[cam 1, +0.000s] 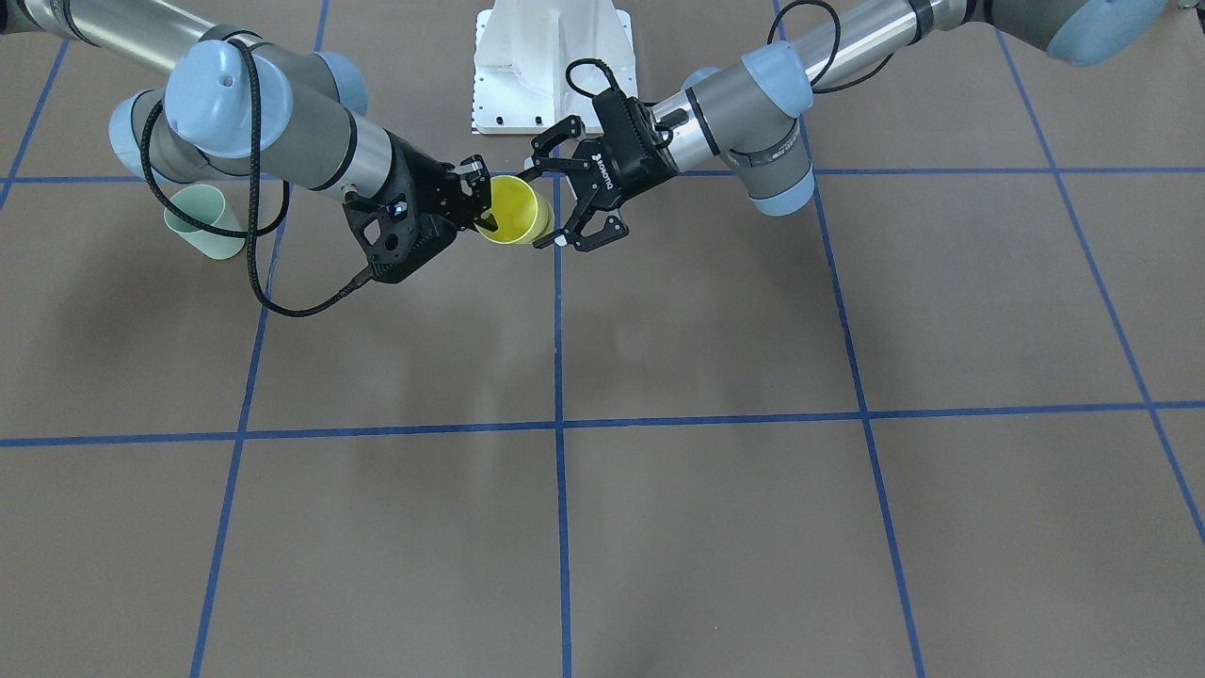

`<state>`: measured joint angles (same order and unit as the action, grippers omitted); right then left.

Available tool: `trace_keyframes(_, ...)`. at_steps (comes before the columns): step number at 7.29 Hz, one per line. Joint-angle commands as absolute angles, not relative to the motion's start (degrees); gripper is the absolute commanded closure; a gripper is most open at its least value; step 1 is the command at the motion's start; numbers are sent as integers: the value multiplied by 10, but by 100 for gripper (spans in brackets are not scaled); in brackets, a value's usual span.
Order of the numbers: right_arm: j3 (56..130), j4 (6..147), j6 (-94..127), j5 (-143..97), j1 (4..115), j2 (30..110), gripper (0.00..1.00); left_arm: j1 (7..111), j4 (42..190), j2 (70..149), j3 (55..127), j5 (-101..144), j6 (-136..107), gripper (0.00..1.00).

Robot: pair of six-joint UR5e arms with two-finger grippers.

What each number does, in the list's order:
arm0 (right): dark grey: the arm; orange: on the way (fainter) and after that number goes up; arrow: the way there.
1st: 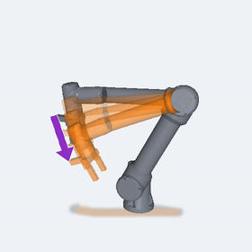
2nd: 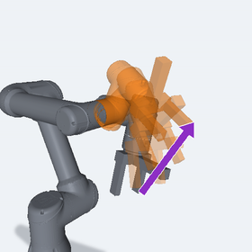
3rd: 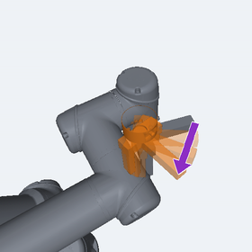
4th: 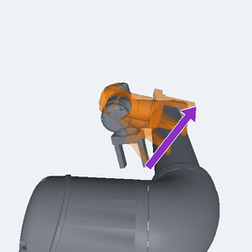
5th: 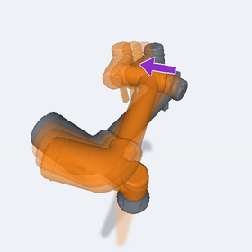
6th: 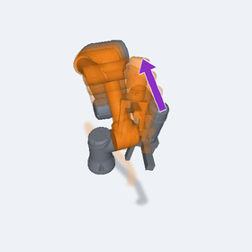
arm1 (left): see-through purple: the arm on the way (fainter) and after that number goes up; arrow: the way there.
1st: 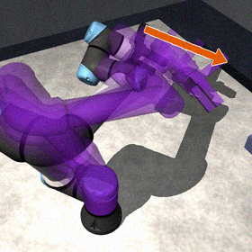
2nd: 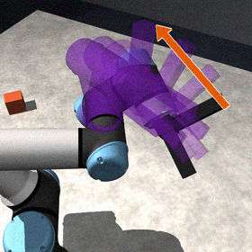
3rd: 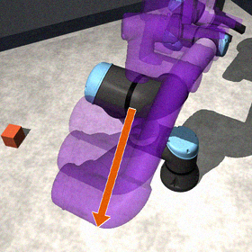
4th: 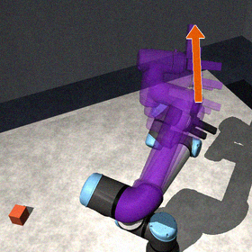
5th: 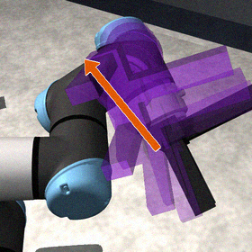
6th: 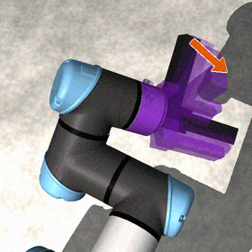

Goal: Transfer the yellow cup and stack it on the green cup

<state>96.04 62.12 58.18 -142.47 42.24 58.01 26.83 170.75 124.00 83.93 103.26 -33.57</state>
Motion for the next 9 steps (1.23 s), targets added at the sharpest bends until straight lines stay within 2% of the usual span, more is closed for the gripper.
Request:
trace_keyframes(1,960,621,583,-1425,423,581,100,268,1708,1240,840,1027,-358,0)
trace_keyframes(3,959,626,582,-1421,438,589,100,269,1708,1238,840,1027,-368,0)
trace_keyframes(6,958,641,574,-1395,524,631,100,282,1698,1216,841,1014,-389,0)
trace_keyframes(9,962,676,522,-1276,551,656,100,420,1596,1123,853,1041,-382,0)
